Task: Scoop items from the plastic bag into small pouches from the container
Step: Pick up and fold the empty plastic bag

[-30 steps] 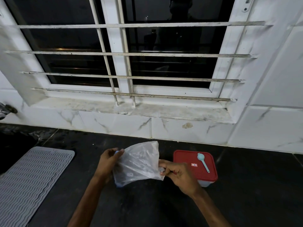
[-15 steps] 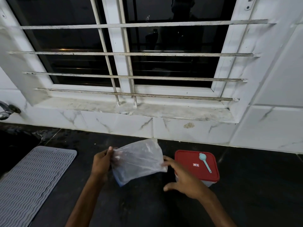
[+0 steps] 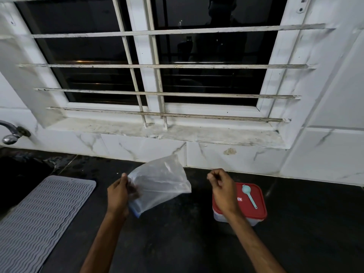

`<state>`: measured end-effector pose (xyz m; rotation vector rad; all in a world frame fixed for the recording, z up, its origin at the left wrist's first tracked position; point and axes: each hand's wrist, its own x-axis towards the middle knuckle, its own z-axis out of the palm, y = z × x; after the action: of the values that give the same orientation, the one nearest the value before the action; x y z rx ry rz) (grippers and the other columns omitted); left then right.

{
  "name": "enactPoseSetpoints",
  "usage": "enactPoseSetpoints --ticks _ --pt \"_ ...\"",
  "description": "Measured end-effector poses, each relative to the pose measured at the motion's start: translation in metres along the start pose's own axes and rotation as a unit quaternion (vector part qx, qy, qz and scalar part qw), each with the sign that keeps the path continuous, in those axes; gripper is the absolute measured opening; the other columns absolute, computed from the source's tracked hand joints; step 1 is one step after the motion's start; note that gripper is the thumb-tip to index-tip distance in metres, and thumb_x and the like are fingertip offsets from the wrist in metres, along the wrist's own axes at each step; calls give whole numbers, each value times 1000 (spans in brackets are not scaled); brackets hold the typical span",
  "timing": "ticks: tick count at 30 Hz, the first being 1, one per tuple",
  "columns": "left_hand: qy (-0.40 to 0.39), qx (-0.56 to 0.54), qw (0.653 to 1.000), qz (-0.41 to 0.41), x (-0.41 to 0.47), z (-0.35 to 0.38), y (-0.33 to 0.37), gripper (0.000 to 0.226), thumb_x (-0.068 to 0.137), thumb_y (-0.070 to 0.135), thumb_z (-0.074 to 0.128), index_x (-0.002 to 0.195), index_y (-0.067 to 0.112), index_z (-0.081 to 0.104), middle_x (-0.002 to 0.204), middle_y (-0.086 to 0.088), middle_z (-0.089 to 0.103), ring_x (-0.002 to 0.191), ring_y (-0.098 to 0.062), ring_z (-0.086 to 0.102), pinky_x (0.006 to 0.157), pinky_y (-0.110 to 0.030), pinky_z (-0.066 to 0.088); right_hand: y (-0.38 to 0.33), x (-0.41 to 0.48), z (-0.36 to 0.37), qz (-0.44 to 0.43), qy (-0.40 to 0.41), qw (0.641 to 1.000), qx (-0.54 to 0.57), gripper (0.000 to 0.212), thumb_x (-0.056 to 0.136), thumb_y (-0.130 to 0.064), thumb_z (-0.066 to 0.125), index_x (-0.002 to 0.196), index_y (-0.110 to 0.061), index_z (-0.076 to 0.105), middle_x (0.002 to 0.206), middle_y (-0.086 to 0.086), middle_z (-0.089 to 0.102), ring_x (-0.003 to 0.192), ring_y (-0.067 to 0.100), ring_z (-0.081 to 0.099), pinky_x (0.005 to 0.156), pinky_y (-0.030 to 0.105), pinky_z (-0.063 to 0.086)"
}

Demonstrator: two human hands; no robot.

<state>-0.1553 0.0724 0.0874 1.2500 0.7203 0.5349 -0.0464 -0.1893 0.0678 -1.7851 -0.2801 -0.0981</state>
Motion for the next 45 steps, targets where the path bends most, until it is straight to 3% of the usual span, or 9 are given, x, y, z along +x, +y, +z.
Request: enactPoseSetpoints --ticks 8,12,14,20,28,32,34,39,45 --pt "-167 47 982 79 -17 24 3 27 101 11 45 90 -1 66 73 -8 67 64 -15 61 55 -23 54 -13 -2 33 94 -57 991 71 51 89 -40 66 132 -23 46 124 -16 49 116 1 47 96 22 39" --pt "-165 80 979 88 -18 25 4 26 102 12 45 94 0 67 77 -7 70 68 -17 64 58 -26 54 -15 6 28 8 2 998 70 3 88 -25 72 89 -22 71 81 -13 71 79 -1 62 75 22 47" --pt "-100 80 989 69 -13 25 0 30 102 17 48 85 1 67 72 -11 64 67 -24 59 57 -34 49 -18 5 25 -16 1 997 80 8 86 -16 73 79 -21 73 74 -10 72 70 -1 63 68 18 48" --pt "-44 35 998 9 -18 29 1 32 101 24 50 83 7 69 69 -3 68 78 -28 62 65 -35 51 -21 -5 24 -43 -56 990 123 10 80 -1 75 79 -10 75 80 0 75 78 14 69 75 26 54" --pt "-35 240 967 79 1 14 -8 46 91 37 64 60 3 61 51 -4 52 52 -19 49 49 -30 41 -21 -5 15 -87 -123 985 85 13 80 4 73 79 -9 76 78 -3 75 77 12 71 75 20 54" --pt "-19 133 991 26 -4 19 0 44 98 31 55 63 5 55 48 -5 44 46 -17 43 46 -25 37 -18 -4 14 -65 -95 989 96 7 80 -1 75 80 -8 76 80 -1 75 78 11 70 75 19 53" --pt "-82 69 994 -2 -15 21 5 42 101 31 47 76 1 62 54 -5 62 48 -16 61 42 -23 47 -17 -6 15 -41 -70 991 109 5 80 -3 76 81 -8 76 79 -1 75 77 10 69 72 18 52" --pt "-227 162 960 -12 -17 7 -10 26 89 27 65 102 5 69 93 -15 74 79 -26 72 64 -33 57 -10 1 14 17 72 987 145 10 84 -11 74 75 -15 73 67 6 69 61 6 58 58 20 48" --pt "-153 78 985 17 -10 -4 -31 15 91 -1 59 99 -3 71 94 -25 73 80 -30 71 67 -31 61 -8 -1 8 52 101 972 203 11 86 -2 70 79 7 68 59 7 61 45 1 52 44 12 43"
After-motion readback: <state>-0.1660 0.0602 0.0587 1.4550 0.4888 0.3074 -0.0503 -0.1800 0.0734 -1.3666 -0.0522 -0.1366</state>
